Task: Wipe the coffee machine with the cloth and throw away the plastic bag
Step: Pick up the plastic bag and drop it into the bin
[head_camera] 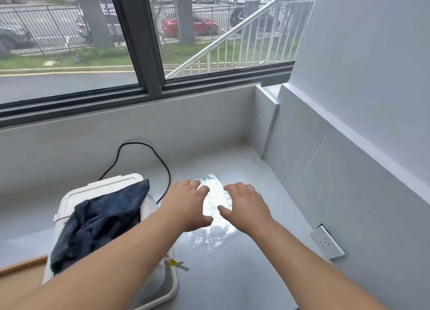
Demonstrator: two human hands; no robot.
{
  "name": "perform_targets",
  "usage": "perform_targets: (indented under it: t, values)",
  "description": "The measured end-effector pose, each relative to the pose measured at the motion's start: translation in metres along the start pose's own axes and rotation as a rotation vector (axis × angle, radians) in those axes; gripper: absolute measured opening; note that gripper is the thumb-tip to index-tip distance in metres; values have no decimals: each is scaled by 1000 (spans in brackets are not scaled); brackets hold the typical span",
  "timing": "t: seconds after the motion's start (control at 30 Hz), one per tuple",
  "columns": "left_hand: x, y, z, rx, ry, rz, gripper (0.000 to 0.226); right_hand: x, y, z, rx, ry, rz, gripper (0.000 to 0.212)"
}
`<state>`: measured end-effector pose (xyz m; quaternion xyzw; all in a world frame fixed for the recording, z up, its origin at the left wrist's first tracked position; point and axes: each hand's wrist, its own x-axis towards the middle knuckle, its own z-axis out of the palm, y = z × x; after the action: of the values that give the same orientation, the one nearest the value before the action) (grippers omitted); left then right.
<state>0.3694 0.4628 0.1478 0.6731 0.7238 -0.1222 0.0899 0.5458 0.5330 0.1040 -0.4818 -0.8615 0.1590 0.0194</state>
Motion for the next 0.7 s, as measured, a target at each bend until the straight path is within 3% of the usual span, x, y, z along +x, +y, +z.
perform_targets:
  t: [0.27, 0.7]
  values:
    - [34, 22, 35, -8, -151, -72, 84, 30, 33, 49, -7, -145, 49, 63]
    - [64, 40, 73, -71, -222, -120, 88, 48, 55, 93, 62, -229, 156, 62]
